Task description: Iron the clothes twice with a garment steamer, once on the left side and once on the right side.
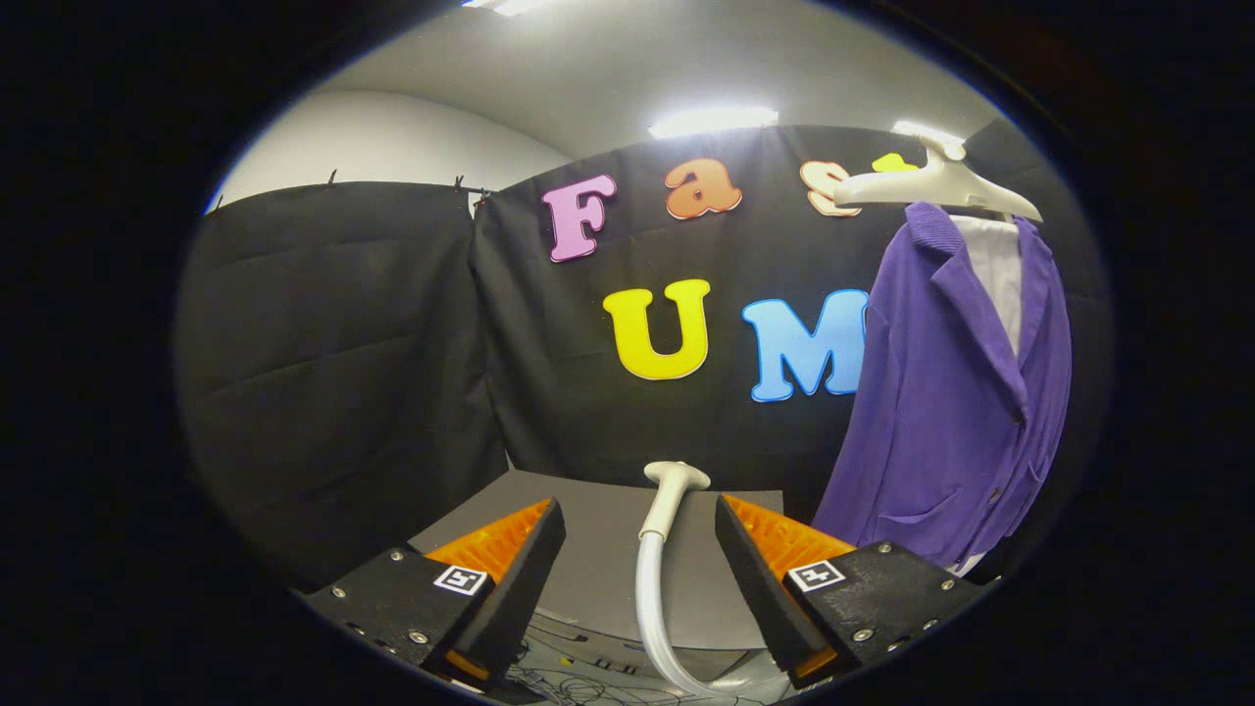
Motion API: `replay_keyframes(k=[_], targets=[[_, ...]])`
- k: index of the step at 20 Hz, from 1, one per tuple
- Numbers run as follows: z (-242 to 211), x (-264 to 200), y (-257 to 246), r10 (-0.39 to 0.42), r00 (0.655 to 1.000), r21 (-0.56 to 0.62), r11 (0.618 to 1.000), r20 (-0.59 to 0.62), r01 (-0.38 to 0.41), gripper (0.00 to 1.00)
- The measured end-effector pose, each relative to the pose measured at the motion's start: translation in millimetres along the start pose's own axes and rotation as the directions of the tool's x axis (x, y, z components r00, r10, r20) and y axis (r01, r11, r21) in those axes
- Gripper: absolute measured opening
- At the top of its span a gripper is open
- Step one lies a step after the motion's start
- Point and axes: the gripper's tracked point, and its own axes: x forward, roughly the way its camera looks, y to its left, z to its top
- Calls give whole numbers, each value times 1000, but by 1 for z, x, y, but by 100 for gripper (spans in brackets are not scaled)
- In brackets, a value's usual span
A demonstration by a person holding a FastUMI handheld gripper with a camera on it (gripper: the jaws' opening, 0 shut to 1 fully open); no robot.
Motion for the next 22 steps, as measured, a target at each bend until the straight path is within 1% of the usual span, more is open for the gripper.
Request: replay_keyframes(k=[4, 9, 14, 22], targets=[[16, 52, -15, -14, 999, -8, 1000, -49, 14, 94], [6, 112, -28, 1, 987, 26, 1000, -162, 3, 93], [-21, 169, -40, 18, 964, 62, 998, -267, -2, 94], [-65, 242, -61, 35, 915, 159, 987, -401, 32, 95]])
